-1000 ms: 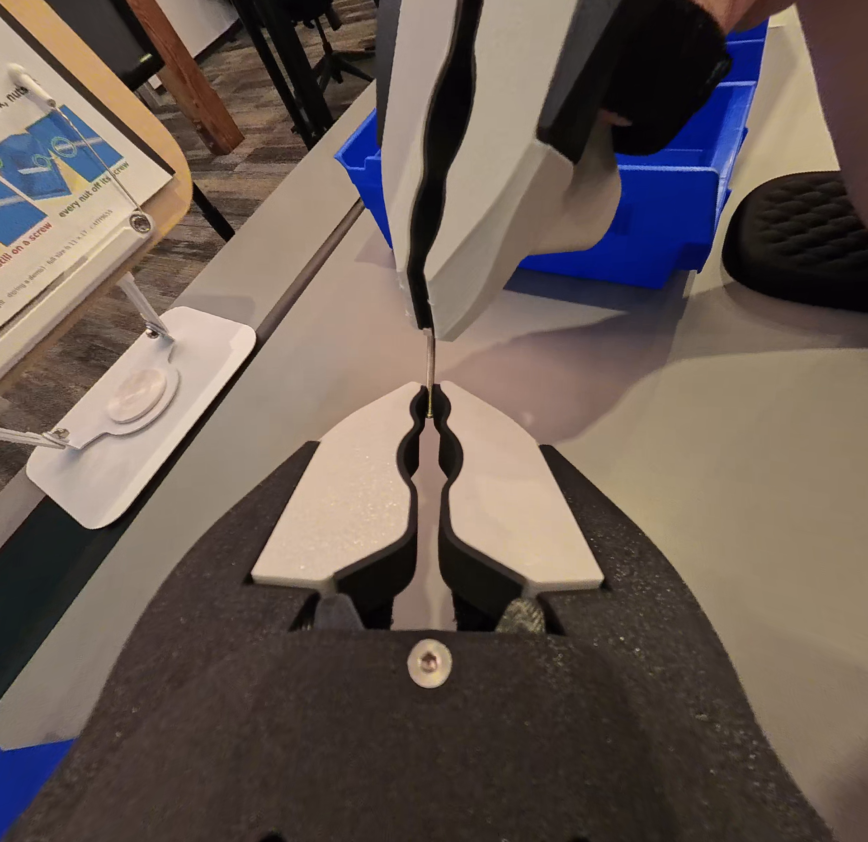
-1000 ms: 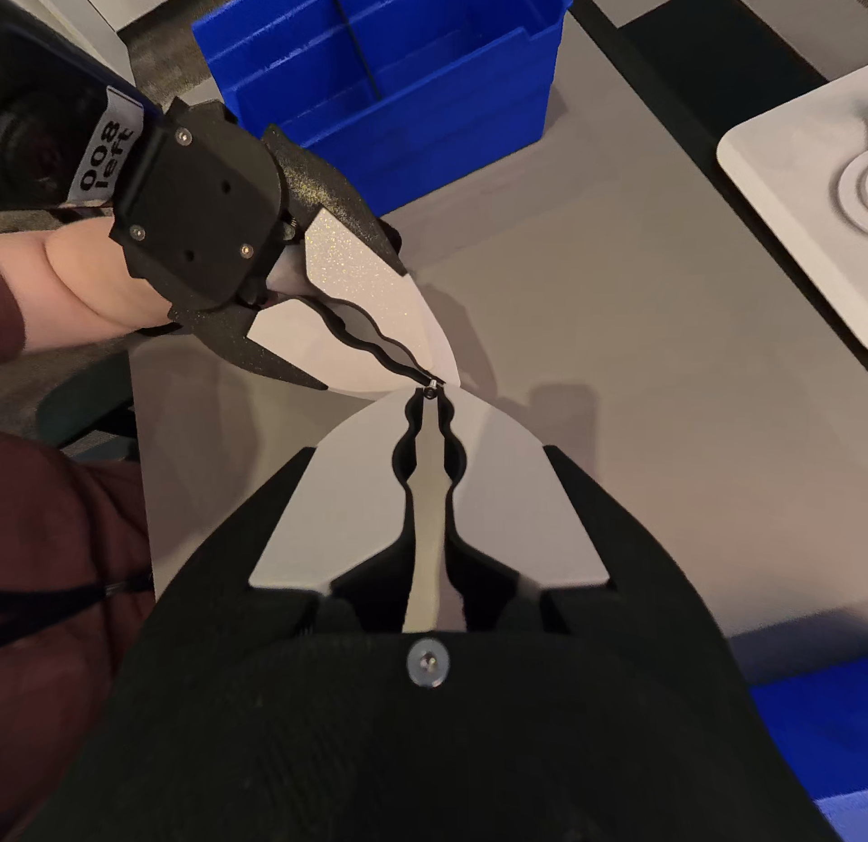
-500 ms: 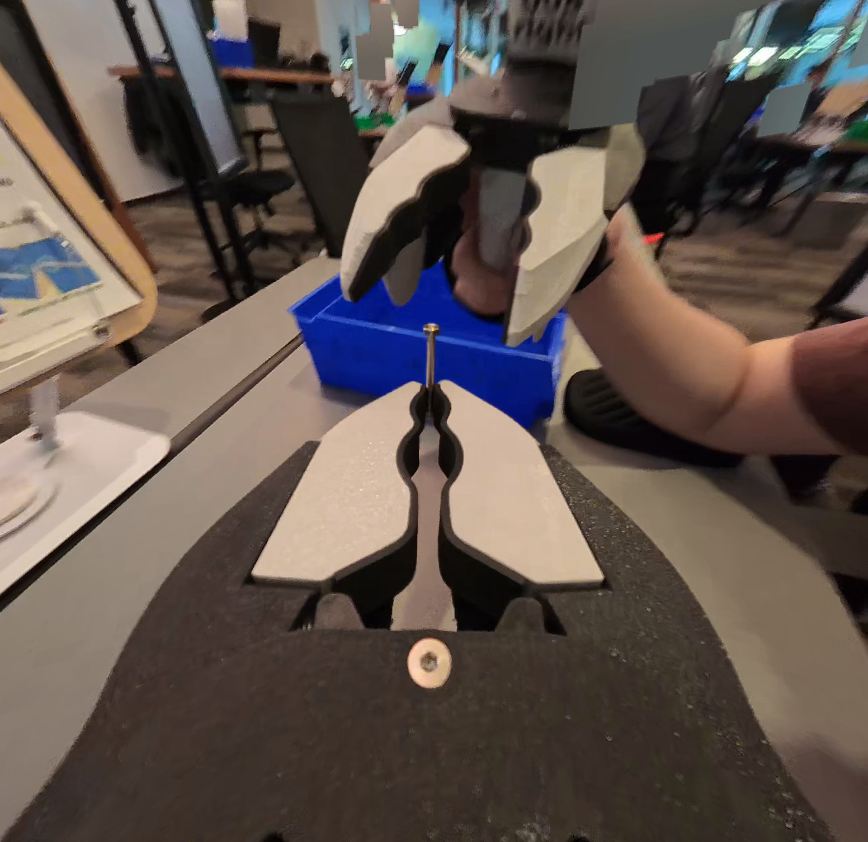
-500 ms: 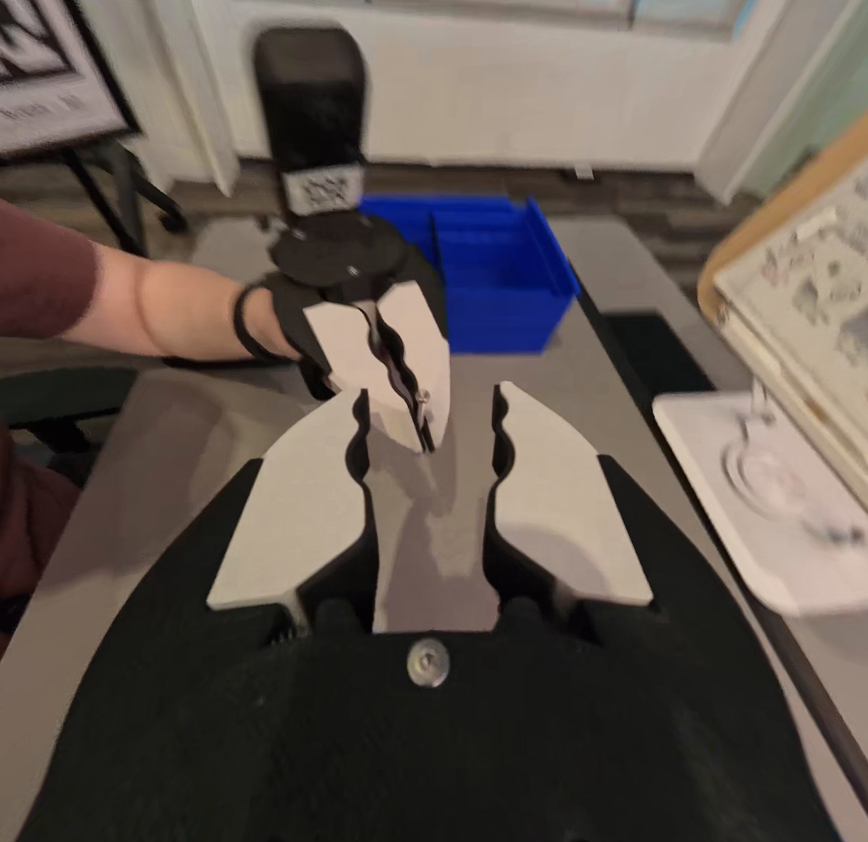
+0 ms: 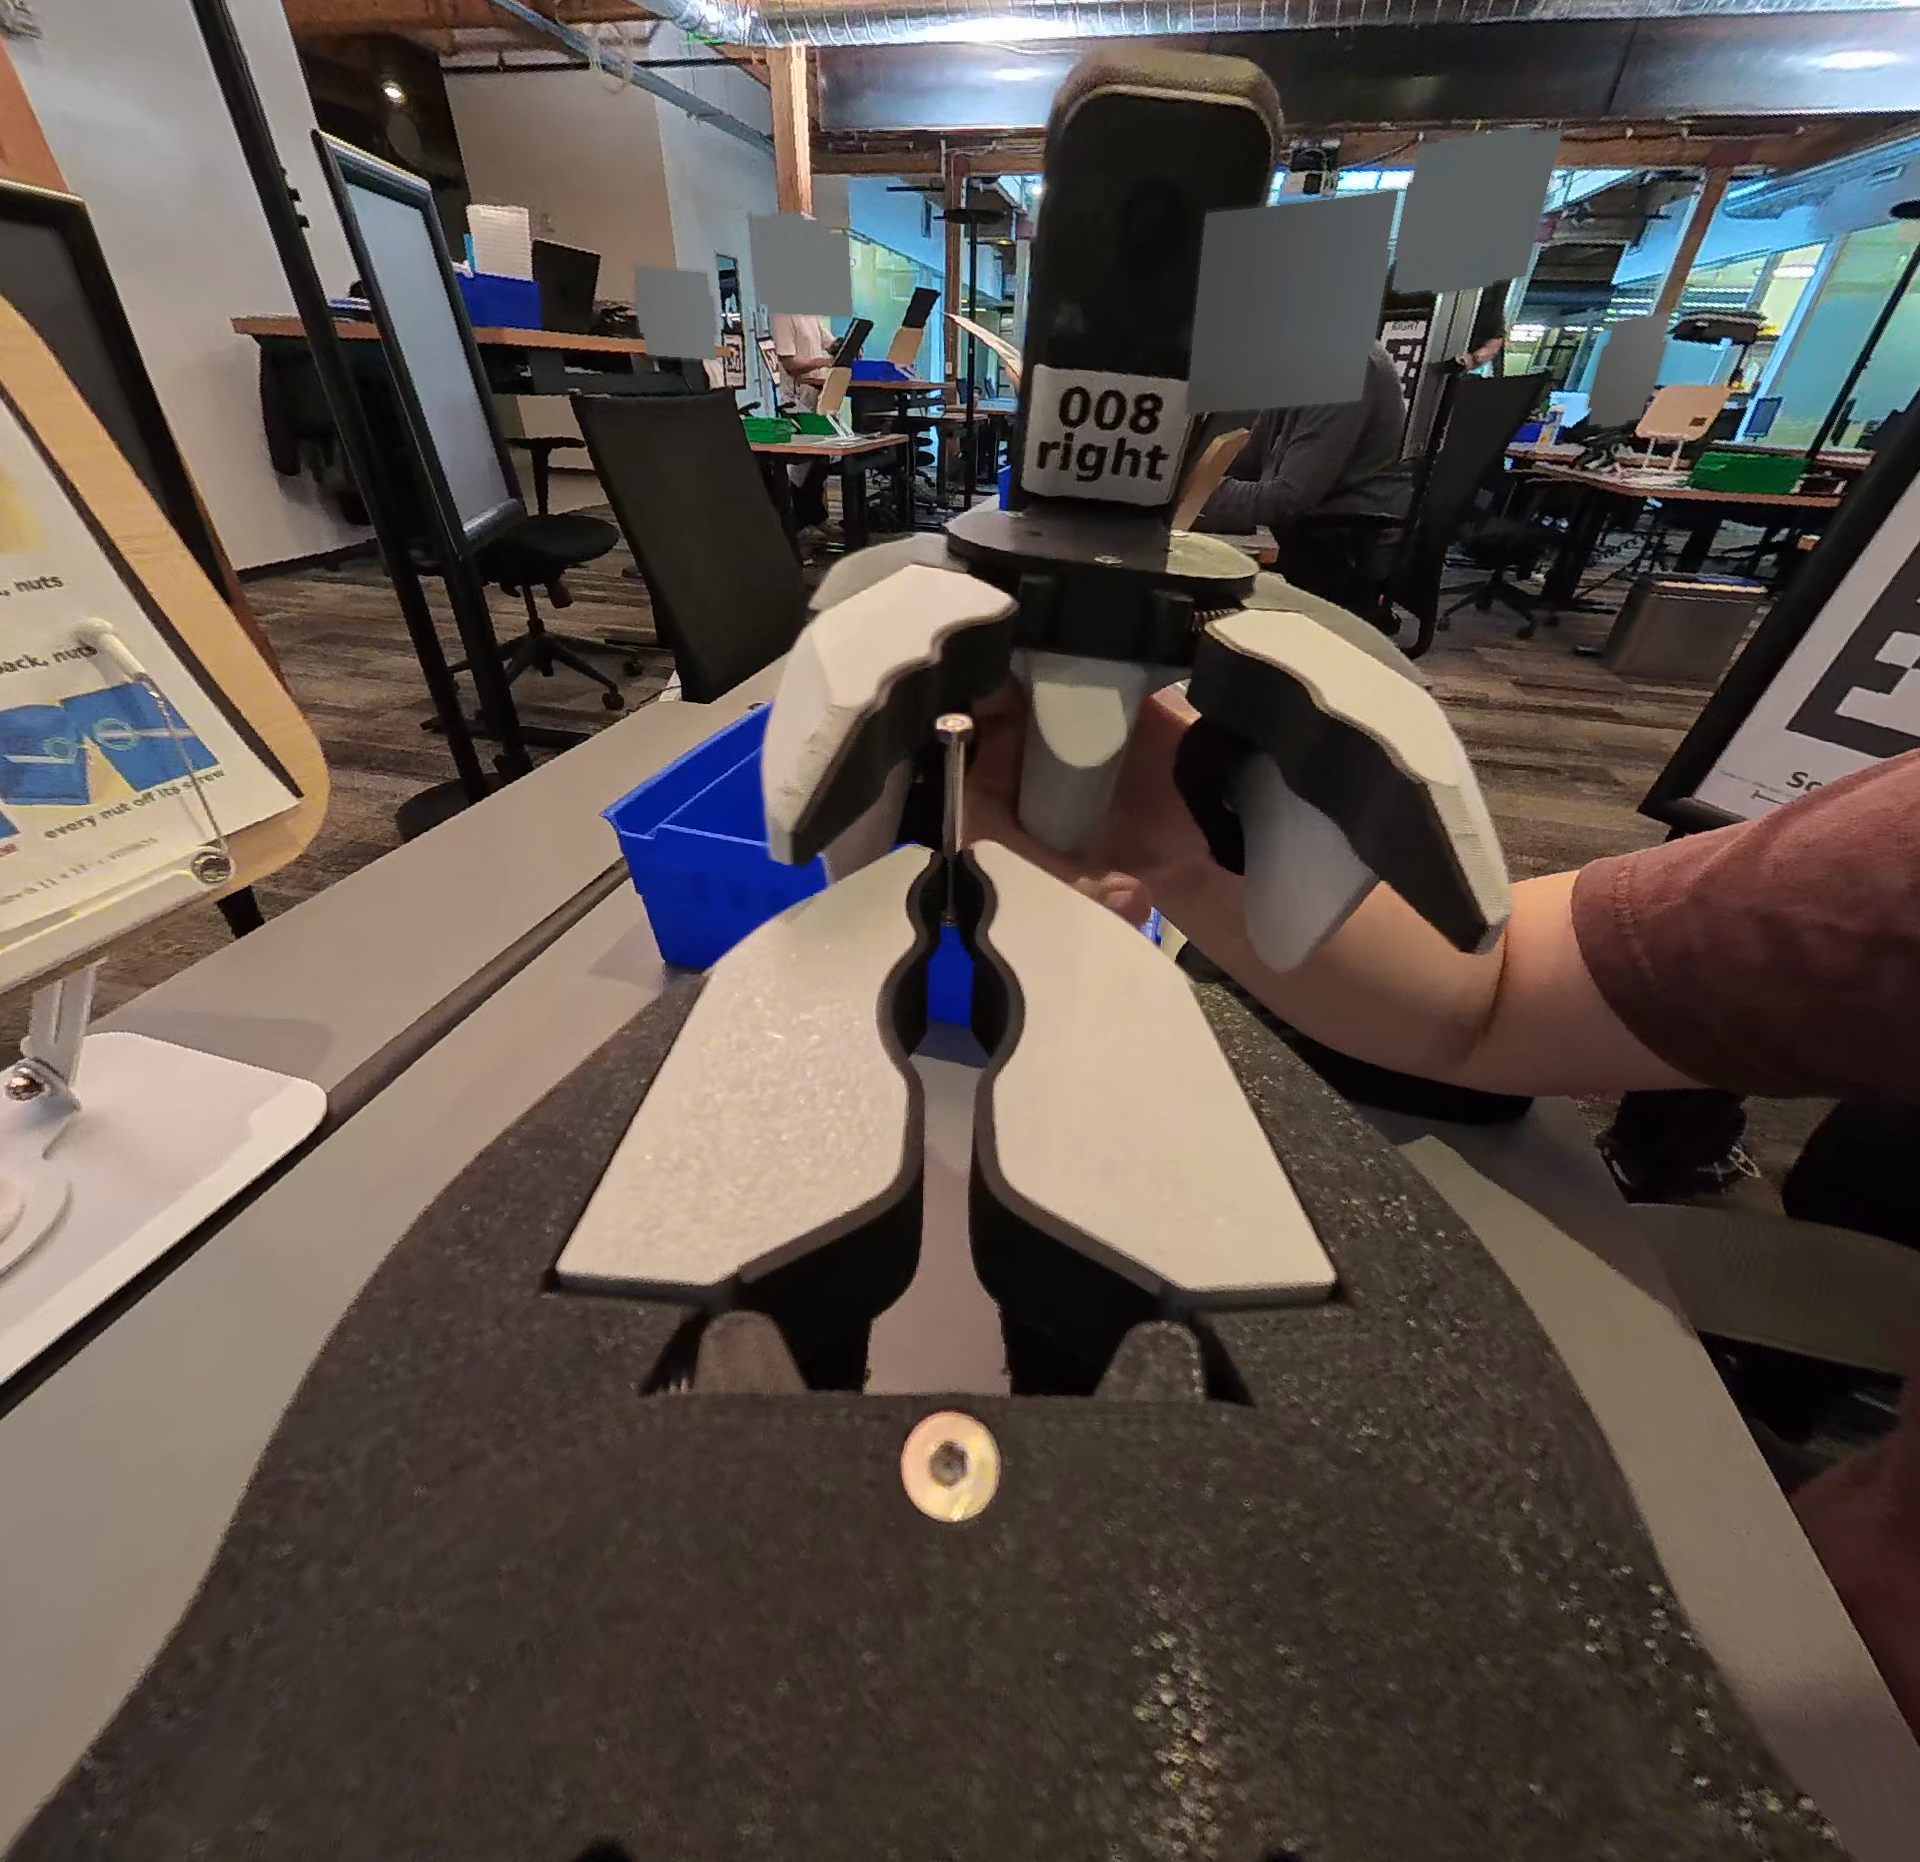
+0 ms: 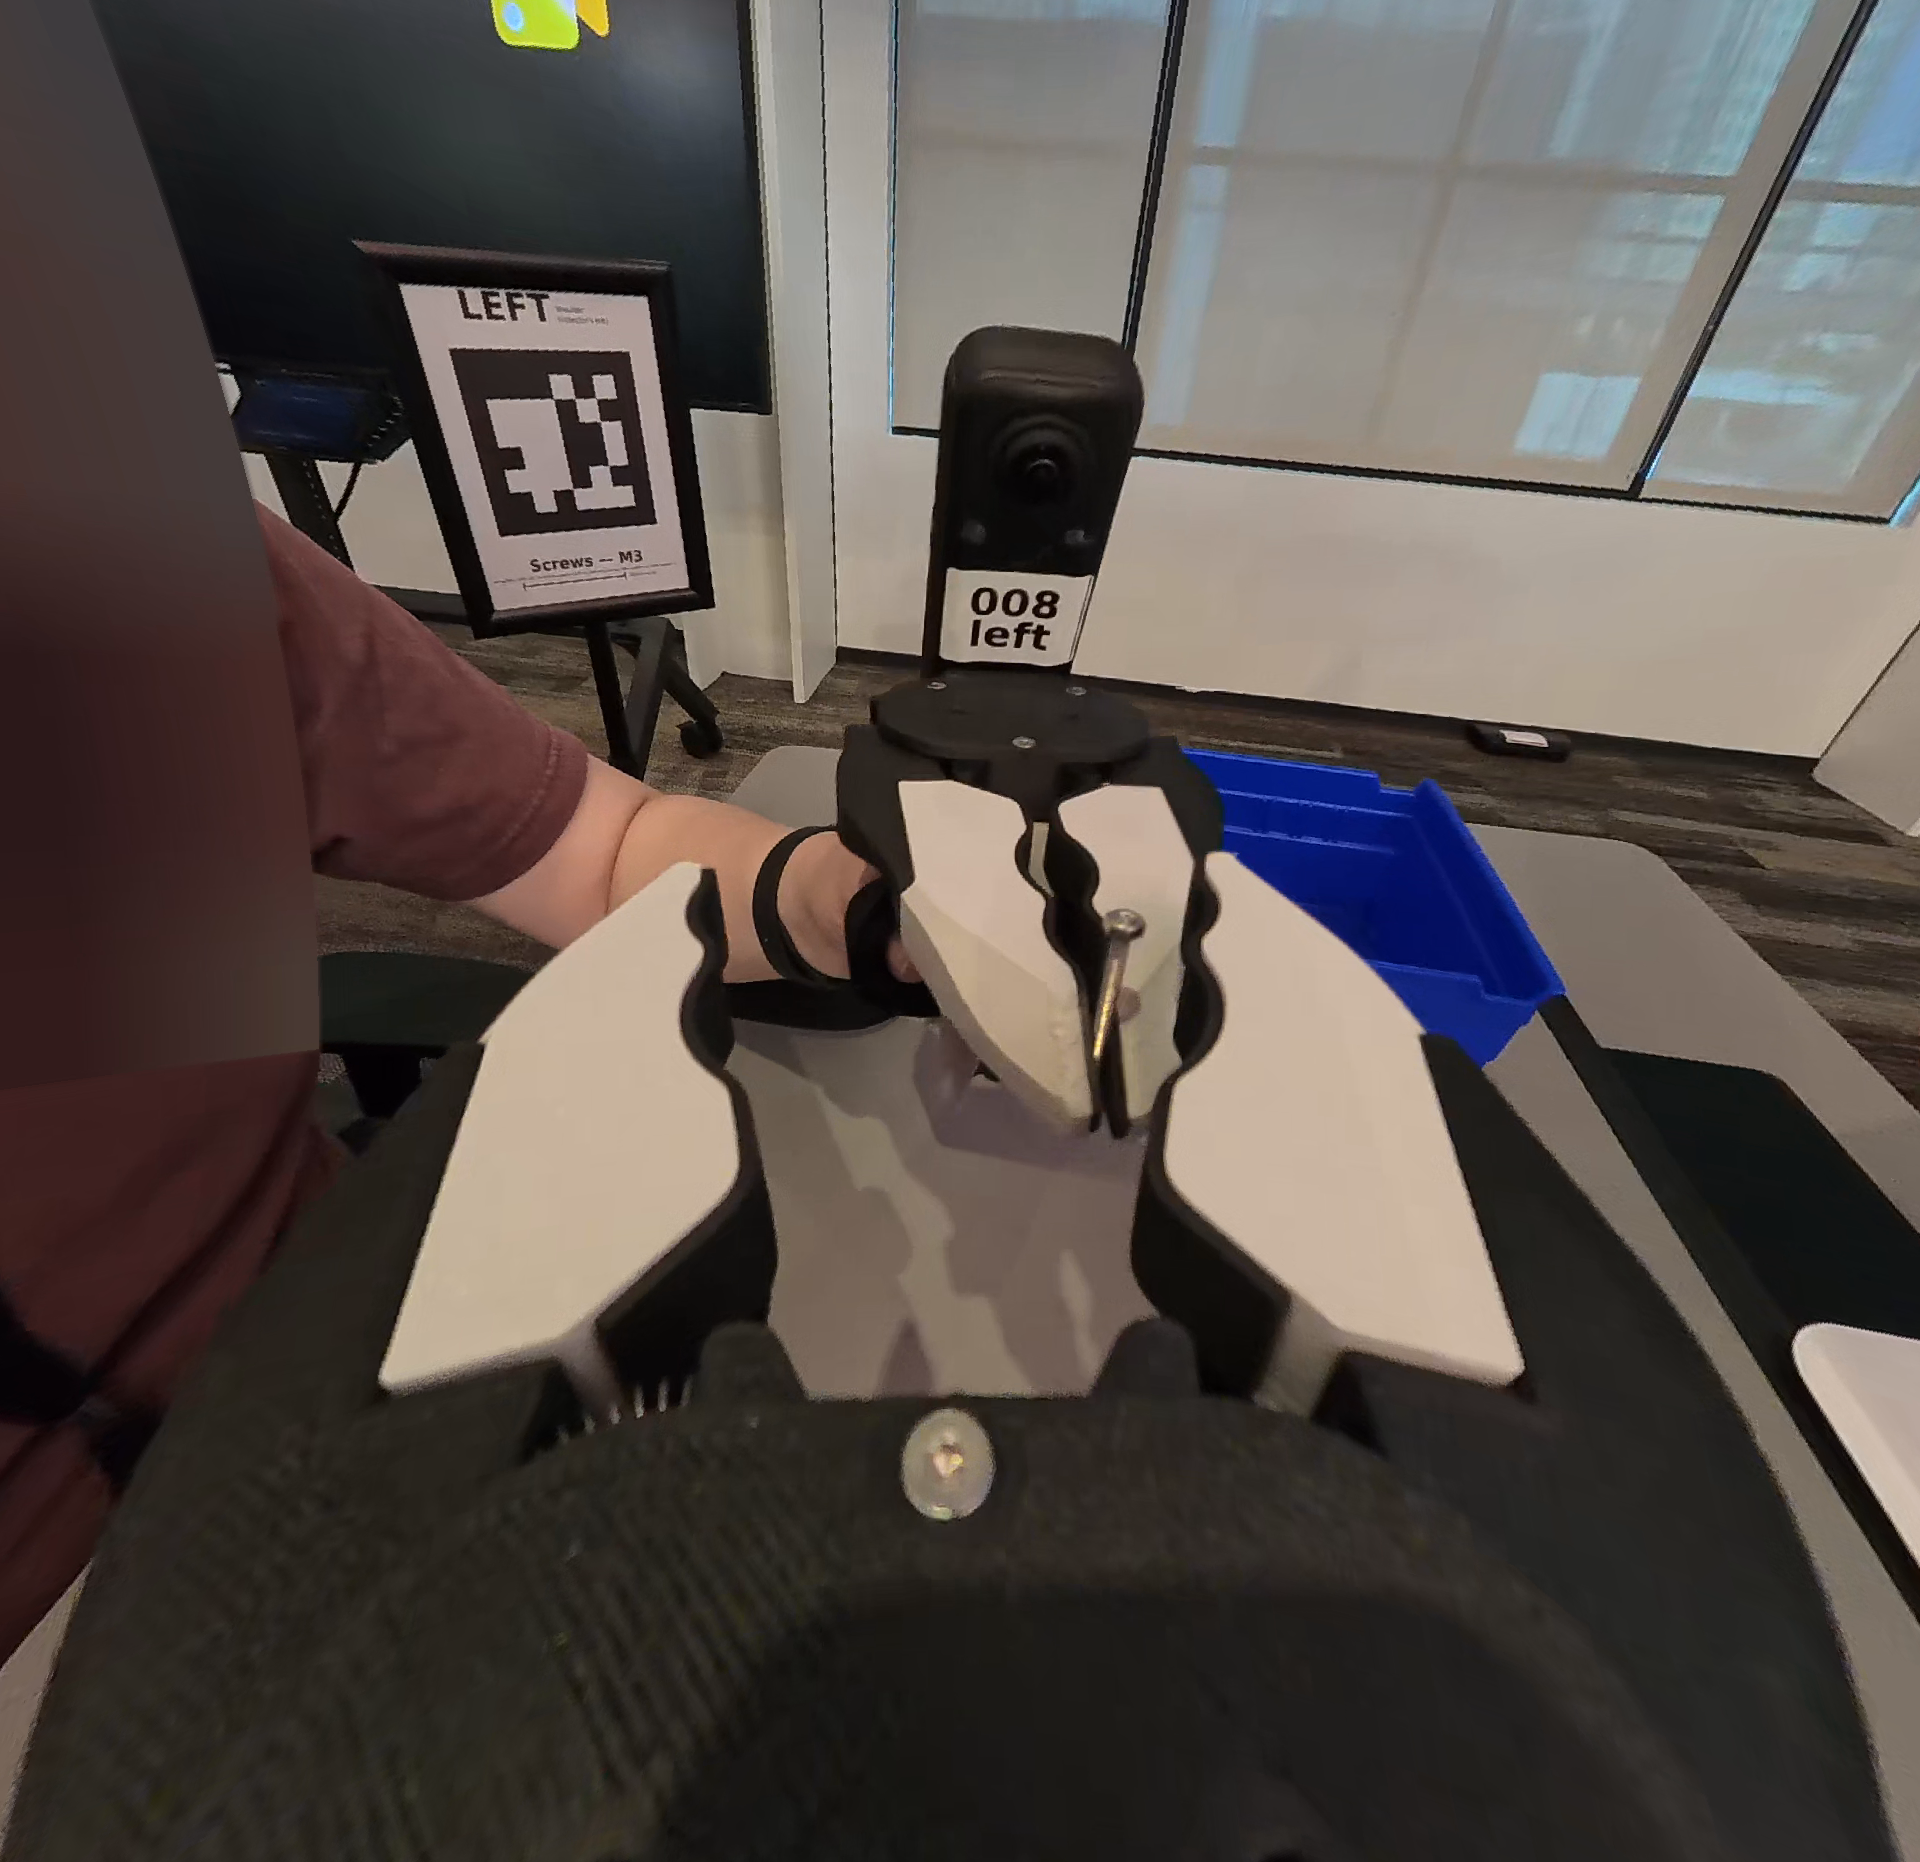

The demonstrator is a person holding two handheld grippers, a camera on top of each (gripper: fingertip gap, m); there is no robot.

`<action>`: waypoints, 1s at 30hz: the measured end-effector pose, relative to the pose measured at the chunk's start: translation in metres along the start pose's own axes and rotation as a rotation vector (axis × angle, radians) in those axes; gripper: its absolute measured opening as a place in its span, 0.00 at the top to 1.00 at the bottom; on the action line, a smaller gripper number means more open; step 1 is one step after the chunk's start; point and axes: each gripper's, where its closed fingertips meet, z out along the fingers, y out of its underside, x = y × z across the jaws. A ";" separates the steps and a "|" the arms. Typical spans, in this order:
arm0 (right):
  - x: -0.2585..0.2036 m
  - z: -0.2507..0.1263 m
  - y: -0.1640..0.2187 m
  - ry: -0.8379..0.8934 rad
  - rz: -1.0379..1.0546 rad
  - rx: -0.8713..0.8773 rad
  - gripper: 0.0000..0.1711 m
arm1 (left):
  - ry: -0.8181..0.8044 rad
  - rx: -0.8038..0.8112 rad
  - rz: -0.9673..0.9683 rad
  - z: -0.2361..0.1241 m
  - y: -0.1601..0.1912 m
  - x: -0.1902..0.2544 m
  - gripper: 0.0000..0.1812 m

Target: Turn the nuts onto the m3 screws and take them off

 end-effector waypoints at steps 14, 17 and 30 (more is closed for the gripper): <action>0.003 -0.010 -0.001 0.034 -0.030 -0.044 0.49 | -0.070 0.021 -0.028 -0.011 -0.005 -0.020 0.99; 0.010 -0.013 -0.001 0.077 -0.039 -0.045 0.49 | -0.052 0.033 -0.034 -0.012 -0.007 -0.018 0.99; -0.008 0.013 -0.002 0.005 -0.021 0.016 0.41 | 0.008 0.003 -0.024 0.002 0.001 0.002 0.99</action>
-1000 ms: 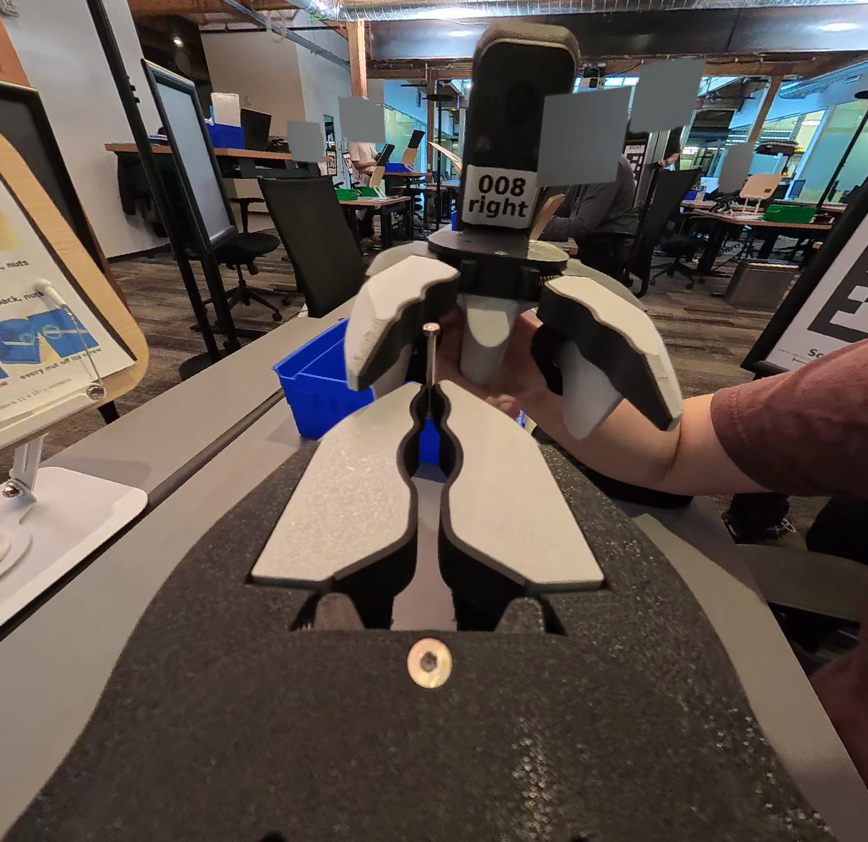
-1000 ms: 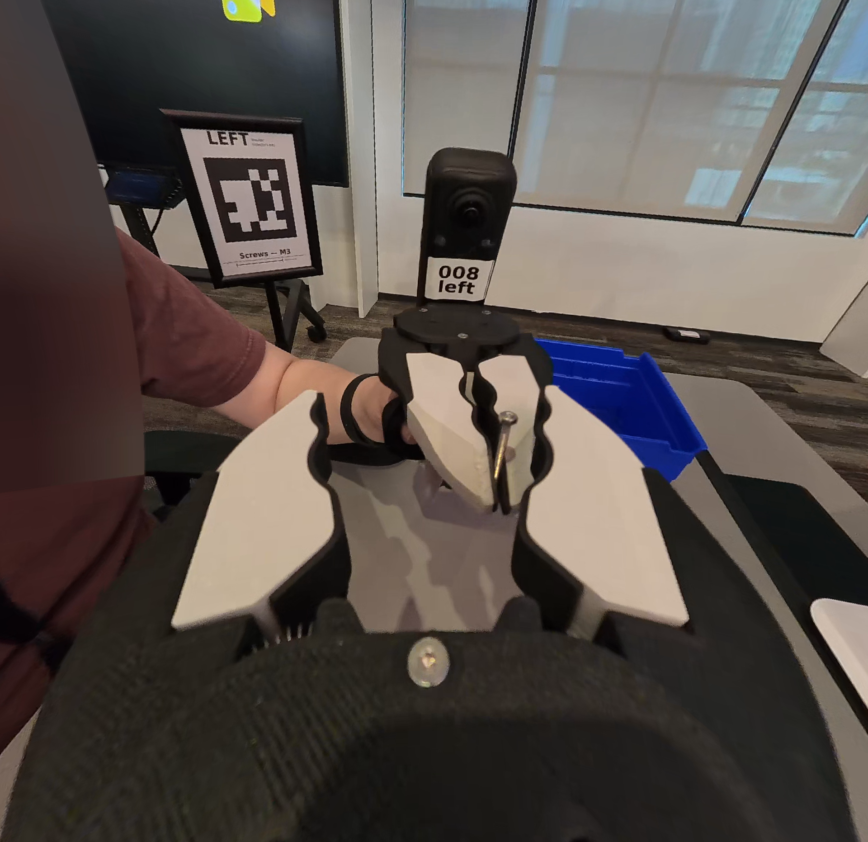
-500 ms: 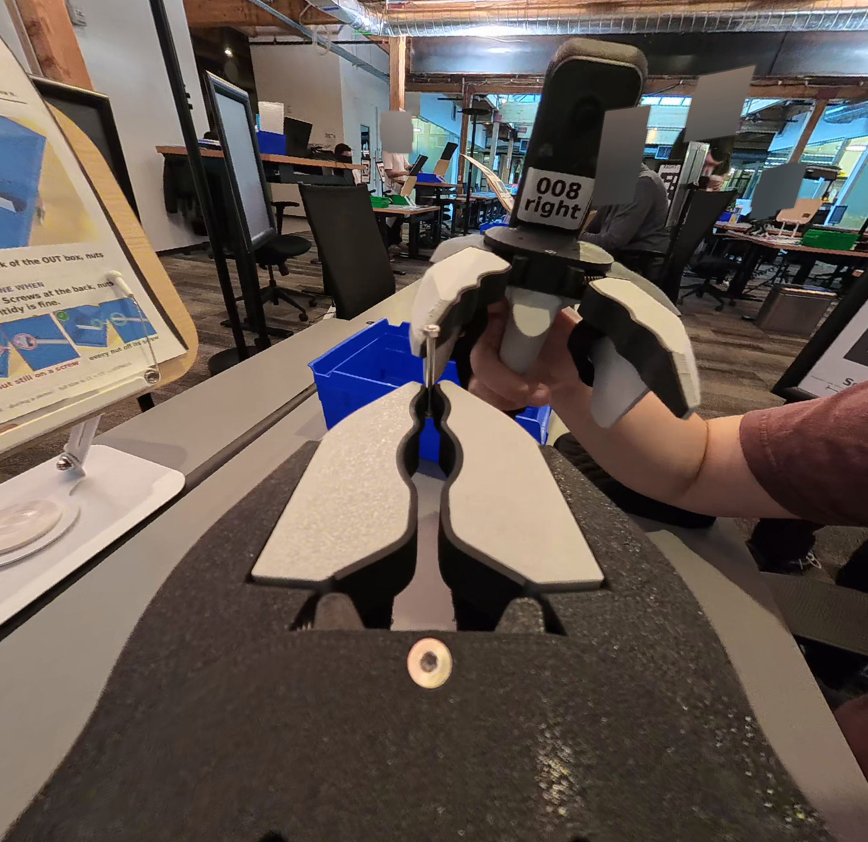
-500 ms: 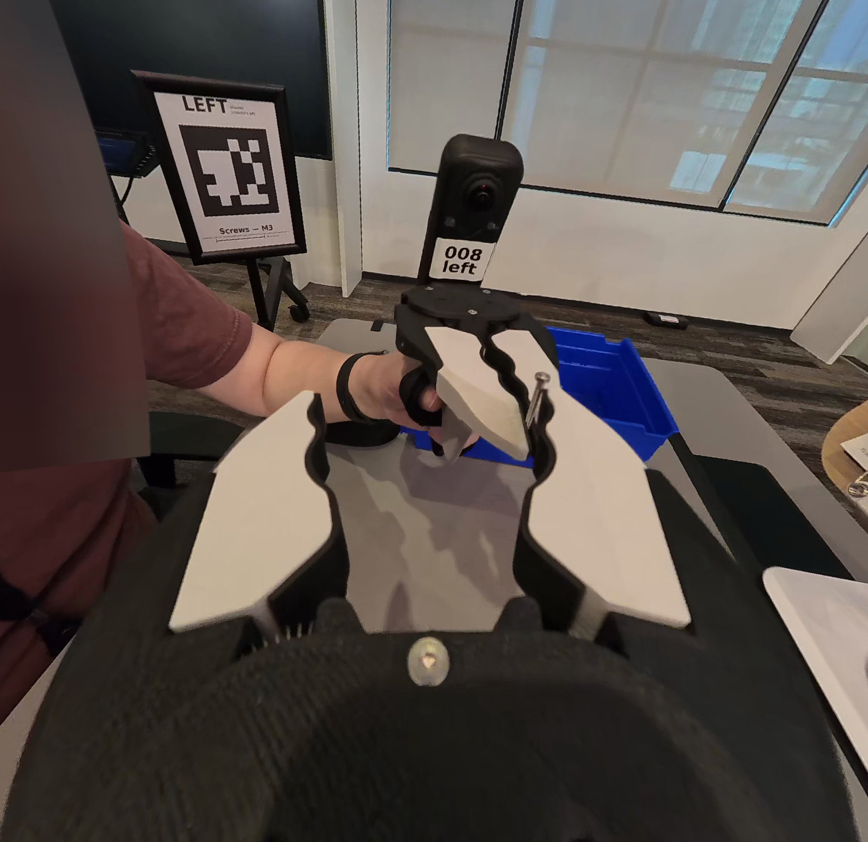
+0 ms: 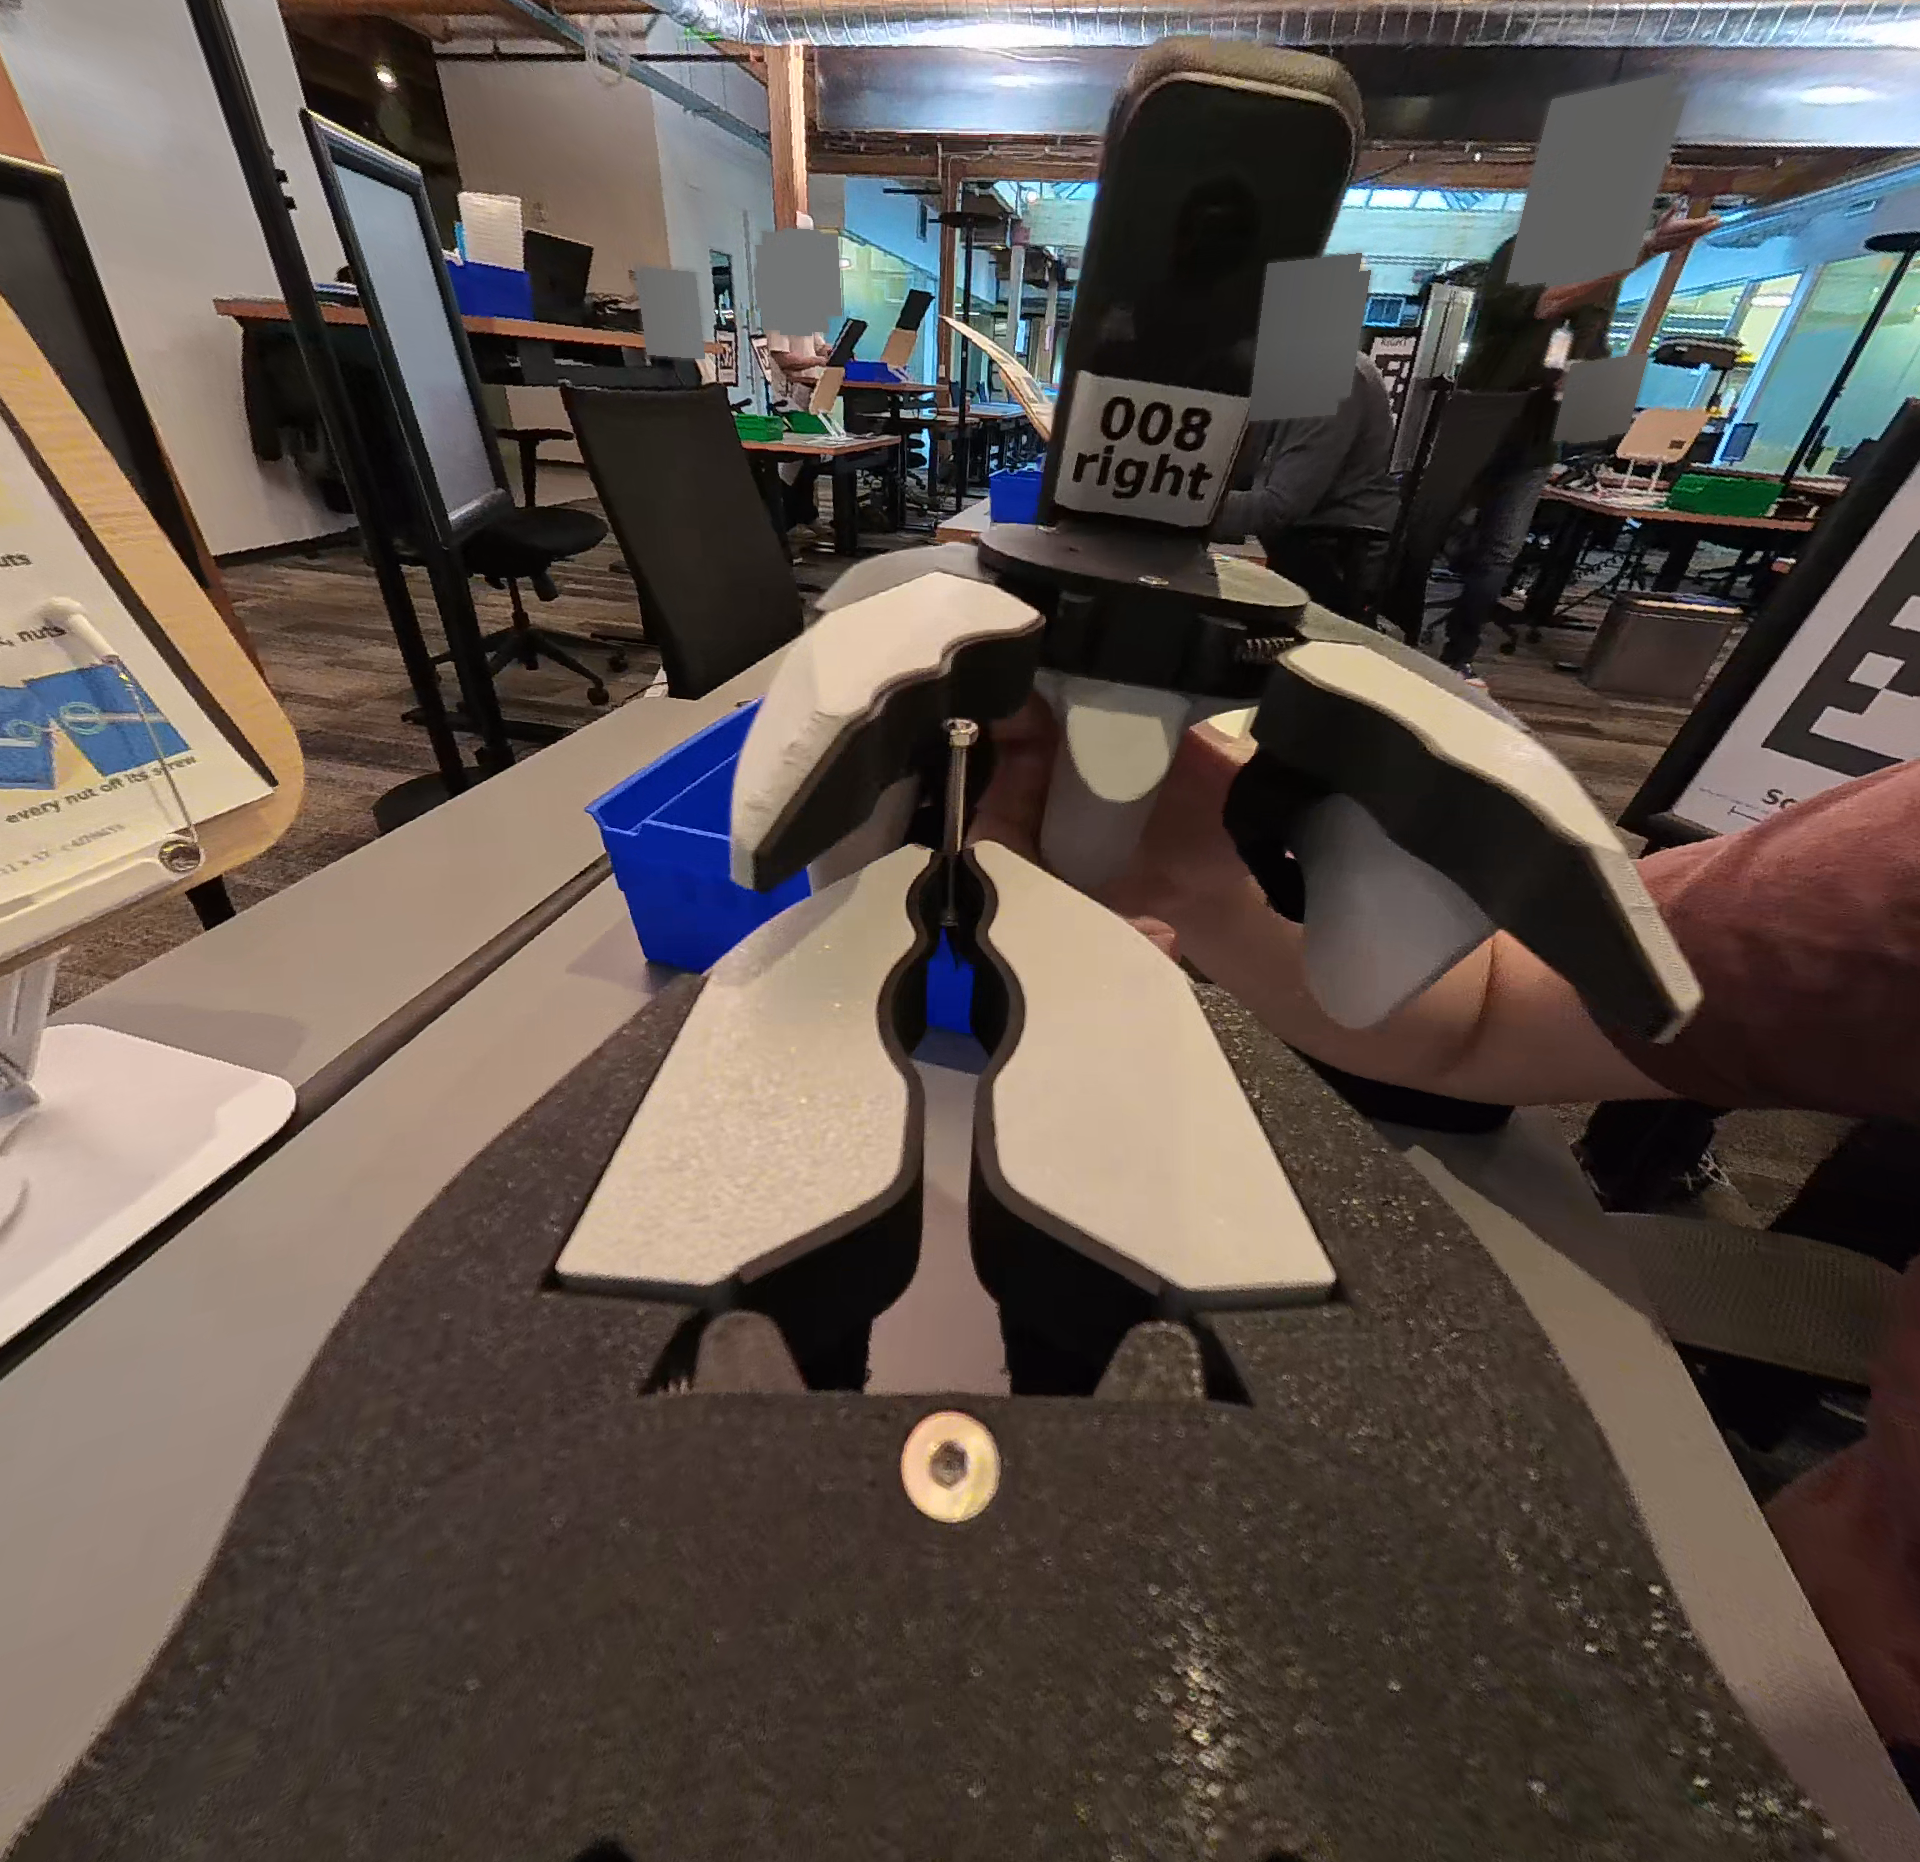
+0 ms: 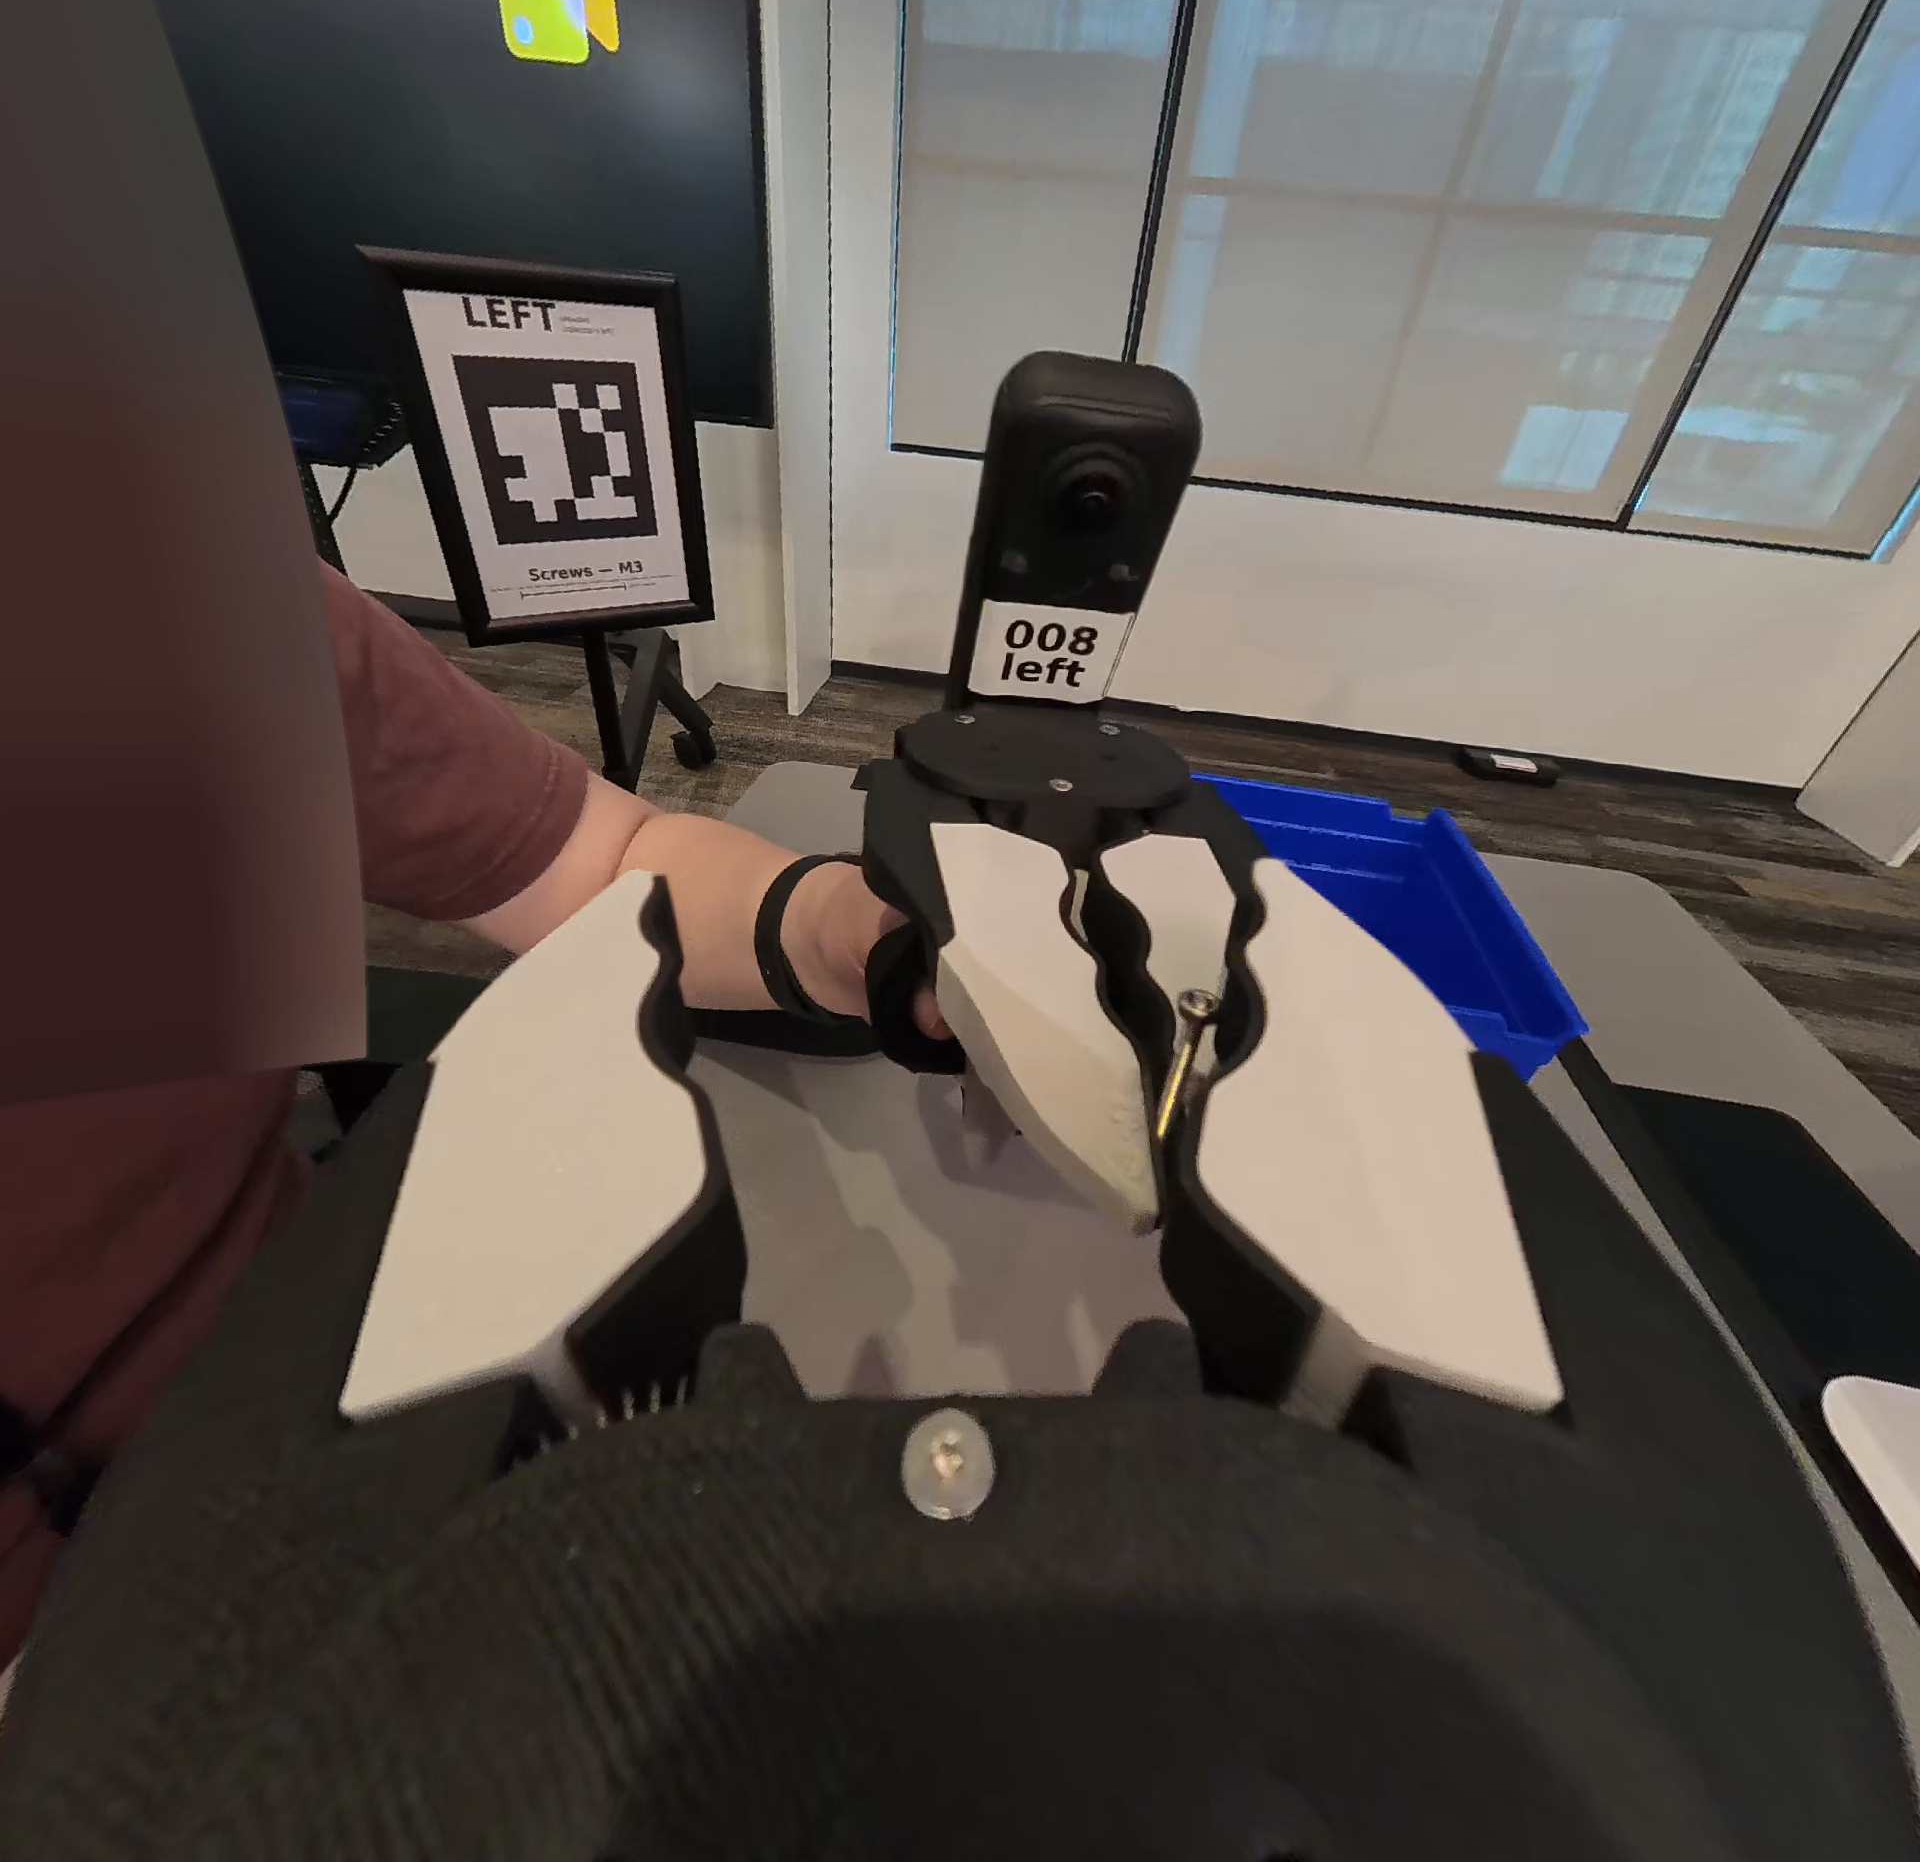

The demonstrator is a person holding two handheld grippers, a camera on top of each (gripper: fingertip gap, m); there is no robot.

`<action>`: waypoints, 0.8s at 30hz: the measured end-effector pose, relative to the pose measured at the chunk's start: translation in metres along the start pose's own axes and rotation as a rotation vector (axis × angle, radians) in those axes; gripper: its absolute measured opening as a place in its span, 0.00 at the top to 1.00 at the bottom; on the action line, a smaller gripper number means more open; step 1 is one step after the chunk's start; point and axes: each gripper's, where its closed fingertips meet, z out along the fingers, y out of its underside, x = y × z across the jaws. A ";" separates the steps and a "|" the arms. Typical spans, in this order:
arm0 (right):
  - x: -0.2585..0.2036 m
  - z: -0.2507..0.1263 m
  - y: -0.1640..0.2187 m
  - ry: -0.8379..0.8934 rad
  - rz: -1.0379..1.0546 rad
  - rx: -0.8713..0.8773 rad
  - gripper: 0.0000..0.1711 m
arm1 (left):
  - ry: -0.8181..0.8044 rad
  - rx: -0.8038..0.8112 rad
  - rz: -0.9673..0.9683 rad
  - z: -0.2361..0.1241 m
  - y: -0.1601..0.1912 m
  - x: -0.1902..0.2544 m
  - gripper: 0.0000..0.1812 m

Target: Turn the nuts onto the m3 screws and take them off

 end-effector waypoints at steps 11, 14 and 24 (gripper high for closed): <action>0.011 -0.016 0.000 0.046 -0.007 -0.043 0.40 | -0.081 0.021 -0.006 -0.014 -0.007 -0.021 0.99; 0.018 -0.017 -0.001 0.079 0.009 -0.015 0.40 | -0.039 0.024 -0.016 -0.011 -0.008 -0.013 0.99; 0.000 0.003 0.008 0.014 -0.006 -0.058 0.37 | -0.008 -0.016 -0.011 0.000 0.002 -0.003 0.99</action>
